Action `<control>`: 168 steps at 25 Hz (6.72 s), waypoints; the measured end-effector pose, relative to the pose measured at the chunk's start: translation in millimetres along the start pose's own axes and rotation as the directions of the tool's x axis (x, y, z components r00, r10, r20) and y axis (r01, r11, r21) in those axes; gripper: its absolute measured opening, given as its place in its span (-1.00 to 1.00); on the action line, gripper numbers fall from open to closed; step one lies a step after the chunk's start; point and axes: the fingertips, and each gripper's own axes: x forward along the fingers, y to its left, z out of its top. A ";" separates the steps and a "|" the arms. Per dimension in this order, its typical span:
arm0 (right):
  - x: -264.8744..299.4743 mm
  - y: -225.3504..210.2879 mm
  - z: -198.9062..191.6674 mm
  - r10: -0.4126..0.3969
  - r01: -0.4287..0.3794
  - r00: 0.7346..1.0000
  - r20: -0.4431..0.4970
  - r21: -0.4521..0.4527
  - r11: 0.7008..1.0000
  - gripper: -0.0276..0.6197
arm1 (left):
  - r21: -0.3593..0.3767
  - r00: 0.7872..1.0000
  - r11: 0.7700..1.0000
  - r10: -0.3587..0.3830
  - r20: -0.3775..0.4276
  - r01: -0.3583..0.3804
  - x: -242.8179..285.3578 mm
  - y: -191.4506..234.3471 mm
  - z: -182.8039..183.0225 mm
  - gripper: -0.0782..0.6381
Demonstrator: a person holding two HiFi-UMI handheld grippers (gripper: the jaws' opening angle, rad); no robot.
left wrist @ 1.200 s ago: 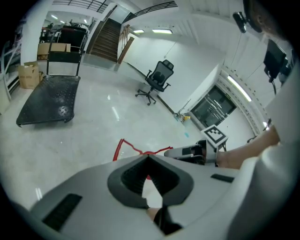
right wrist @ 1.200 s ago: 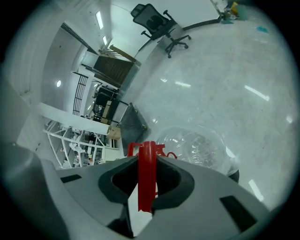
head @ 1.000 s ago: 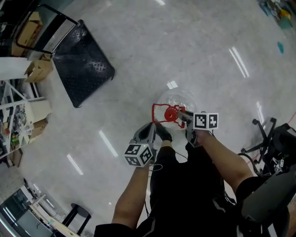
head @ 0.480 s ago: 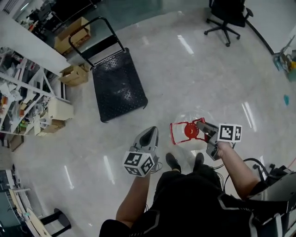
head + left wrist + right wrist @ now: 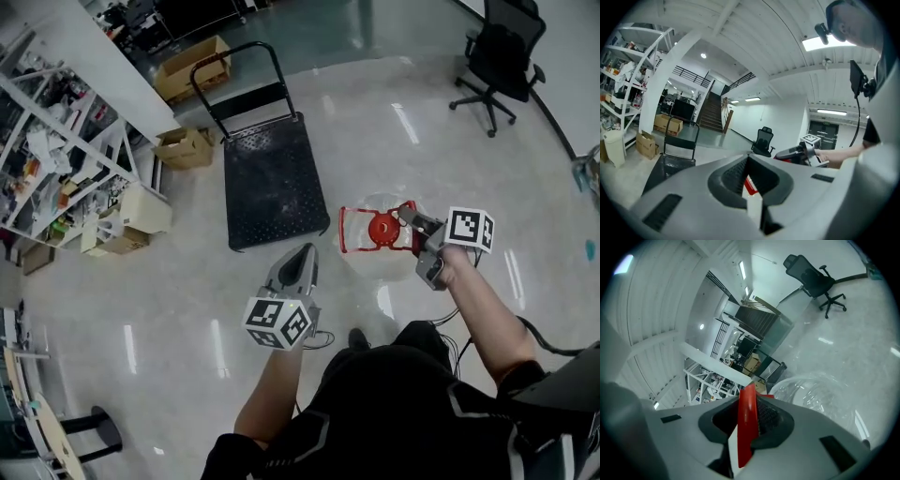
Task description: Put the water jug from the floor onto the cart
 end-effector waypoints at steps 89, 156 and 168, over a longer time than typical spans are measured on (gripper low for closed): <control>853.3 0.7 65.2 -0.005 -0.051 0.805 -0.593 -0.077 0.996 -0.70 | -0.239 0.827 0.792 0.539 -0.162 -0.563 210.7 594.9 80.1 -0.80; 237.1 17.7 362.5 0.081 0.002 0.995 0.059 -0.824 0.567 -0.91 | 0.163 0.991 0.980 0.095 0.092 -0.109 300.6 144.8 192.5 -0.80; 161.8 50.8 193.0 0.045 0.068 0.992 0.119 -0.797 0.601 -0.91 | 0.207 0.995 0.977 -0.062 0.076 0.045 170.4 87.9 114.1 -0.80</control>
